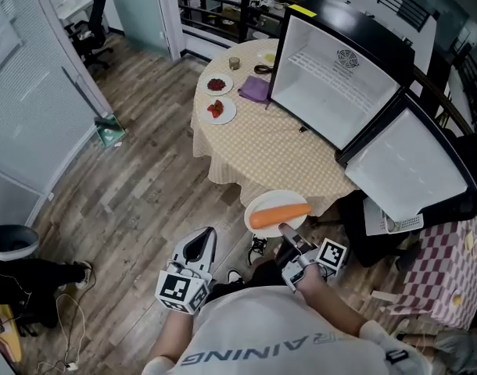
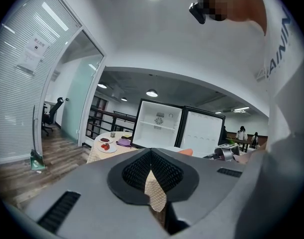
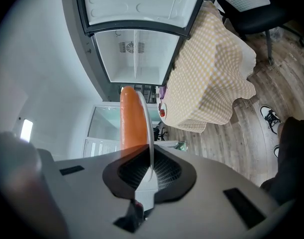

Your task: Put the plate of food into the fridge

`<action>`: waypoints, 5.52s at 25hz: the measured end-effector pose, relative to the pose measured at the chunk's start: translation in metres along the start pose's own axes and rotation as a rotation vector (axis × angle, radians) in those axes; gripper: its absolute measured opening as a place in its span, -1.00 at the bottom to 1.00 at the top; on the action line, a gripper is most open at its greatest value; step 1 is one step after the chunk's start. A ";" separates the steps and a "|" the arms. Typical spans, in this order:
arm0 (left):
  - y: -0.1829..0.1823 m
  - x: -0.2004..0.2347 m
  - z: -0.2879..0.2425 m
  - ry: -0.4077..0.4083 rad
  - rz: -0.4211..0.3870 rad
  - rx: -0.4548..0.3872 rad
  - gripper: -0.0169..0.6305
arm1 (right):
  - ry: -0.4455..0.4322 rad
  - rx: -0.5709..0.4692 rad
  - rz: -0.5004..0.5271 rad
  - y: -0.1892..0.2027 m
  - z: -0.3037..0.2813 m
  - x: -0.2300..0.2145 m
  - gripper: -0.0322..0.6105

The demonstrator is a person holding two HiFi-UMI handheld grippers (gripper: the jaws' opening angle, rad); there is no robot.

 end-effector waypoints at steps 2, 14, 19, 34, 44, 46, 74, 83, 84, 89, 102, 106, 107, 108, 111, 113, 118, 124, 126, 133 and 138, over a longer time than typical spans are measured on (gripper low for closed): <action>-0.002 0.006 -0.009 -0.001 0.005 0.004 -0.92 | 0.003 0.000 -0.006 -0.006 -0.010 -0.001 -0.79; -0.039 0.037 -0.105 0.016 -0.038 0.039 -0.92 | -0.013 -0.030 -0.043 -0.082 -0.067 0.005 -0.79; -0.057 0.037 -0.164 0.061 -0.079 0.061 -0.92 | -0.008 -0.084 -0.070 -0.126 -0.080 0.002 -0.79; -0.084 0.023 -0.280 0.174 -0.125 0.123 -0.92 | -0.002 -0.162 -0.104 -0.210 -0.099 -0.006 -0.79; -0.096 0.049 -0.344 0.448 -0.152 0.150 -0.92 | 0.027 -0.427 -0.144 -0.207 -0.097 -0.002 -0.79; -0.101 0.060 -0.353 0.489 -0.163 0.153 -0.92 | 0.026 -0.482 -0.162 -0.202 -0.103 0.000 -0.79; -0.098 0.110 -0.364 0.522 -0.137 0.225 -0.92 | 0.091 -0.849 -0.296 -0.313 -0.163 -0.031 -0.79; -0.098 0.114 -0.365 0.491 -0.132 0.234 -0.92 | 0.135 -0.955 -0.355 -0.352 -0.188 -0.035 -0.79; -0.098 0.115 -0.366 0.490 -0.132 0.234 -0.92 | 0.139 -0.963 -0.359 -0.356 -0.189 -0.035 -0.79; -0.099 0.117 -0.367 0.482 -0.124 0.237 -0.92 | 0.175 -0.985 -0.362 -0.375 -0.192 -0.032 -0.79; -0.098 0.123 -0.367 0.468 -0.115 0.246 -0.92 | 0.224 -0.959 -0.340 -0.393 -0.200 -0.033 -0.76; -0.094 0.121 -0.368 0.480 -0.106 0.261 -0.92 | 0.254 -0.866 -0.223 -0.396 -0.203 -0.026 -0.55; -0.093 0.120 -0.368 0.484 -0.108 0.264 -0.92 | 0.274 -0.835 -0.188 -0.397 -0.204 -0.024 -0.49; -0.093 0.119 -0.368 0.489 -0.112 0.266 -0.92 | 0.298 -0.805 -0.156 -0.398 -0.205 -0.023 -0.45; -0.091 0.114 -0.368 0.501 -0.120 0.274 -0.92 | 0.380 -0.726 -0.066 -0.399 -0.204 -0.020 -0.34; -0.091 0.114 -0.368 0.505 -0.118 0.278 -0.92 | 0.436 -0.673 -0.004 -0.400 -0.204 -0.018 -0.31; -0.088 0.118 -0.366 0.499 -0.117 0.289 -0.92 | 0.561 -0.532 0.134 -0.400 -0.205 -0.012 -0.27; -0.088 0.122 -0.363 0.490 -0.092 0.289 -0.92 | 0.765 -0.361 0.327 -0.395 -0.208 -0.010 -0.25; -0.088 0.122 -0.362 0.492 -0.090 0.285 -0.92 | 0.806 -0.336 0.367 -0.390 -0.206 -0.009 -0.25; -0.090 0.118 -0.364 0.508 -0.081 0.269 -0.92 | 0.702 -0.397 0.505 -0.349 -0.186 0.018 -0.82; -0.098 0.112 -0.370 0.529 -0.096 0.232 -0.92 | 0.532 -0.412 0.667 -0.310 -0.170 0.041 -0.83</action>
Point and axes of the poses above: the fingertips, and each gripper's own axes: z backward along the fingers, x to its left, y out of its underside, the point moved 10 cm from there along z, backward along the fingers, and after that the axes turned 2 degrees about x, right-handed, at the moved point
